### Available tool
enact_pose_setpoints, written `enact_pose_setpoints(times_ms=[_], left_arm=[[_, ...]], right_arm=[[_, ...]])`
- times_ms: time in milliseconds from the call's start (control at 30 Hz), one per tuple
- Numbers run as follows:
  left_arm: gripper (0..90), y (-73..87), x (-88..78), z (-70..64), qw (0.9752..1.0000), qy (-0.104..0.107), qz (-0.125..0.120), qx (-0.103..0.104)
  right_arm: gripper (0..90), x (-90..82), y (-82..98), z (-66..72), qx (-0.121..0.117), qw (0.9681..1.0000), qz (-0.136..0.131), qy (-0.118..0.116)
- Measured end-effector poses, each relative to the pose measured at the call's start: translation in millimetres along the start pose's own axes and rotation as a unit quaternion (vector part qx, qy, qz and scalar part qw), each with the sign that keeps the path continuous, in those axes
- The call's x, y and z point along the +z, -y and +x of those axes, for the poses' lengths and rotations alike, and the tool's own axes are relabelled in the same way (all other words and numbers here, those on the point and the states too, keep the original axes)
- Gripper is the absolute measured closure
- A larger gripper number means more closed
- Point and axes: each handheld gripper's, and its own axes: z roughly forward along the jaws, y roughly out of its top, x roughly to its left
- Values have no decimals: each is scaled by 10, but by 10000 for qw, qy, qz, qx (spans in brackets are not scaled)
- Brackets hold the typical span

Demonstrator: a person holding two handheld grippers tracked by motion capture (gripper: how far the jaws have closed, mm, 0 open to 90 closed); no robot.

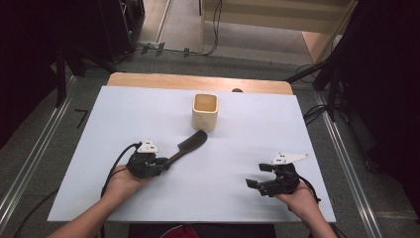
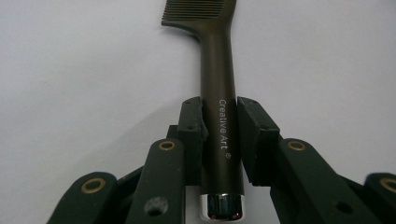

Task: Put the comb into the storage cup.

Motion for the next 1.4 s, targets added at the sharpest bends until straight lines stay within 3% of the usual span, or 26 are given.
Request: enact_pose_setpoints(times_ms=[500, 767, 967, 1067, 1233, 1400], left_arm=[[736, -78, -114, 9, 9998, 158, -108, -93], [737, -121, -184, -9, 9984, 470, -251, -176], [736, -174, -211, -44, 9955, 777, -422, -333], [736, -219, -211, -87, 9944, 887, -488, -299], [736, -307, -163, -149, 9908, 1153, -609, -374], [736, -393, -117, -189, 9868, 1350, -723, -531]], right_arm=[[134, -7, -1, -3, -1, 10000, -4, 1], [134, -15, -3, -6, 3, 10000, -37, 23], [134, -23, -7, -2, 3, 10000, -68, 29], [134, -27, -12, 5, 43, 10000, -71, 16], [134, -45, -38, 1, 393, 9990, -192, -43], [133, -57, -51, 17, 450, 9986, -293, -11]])
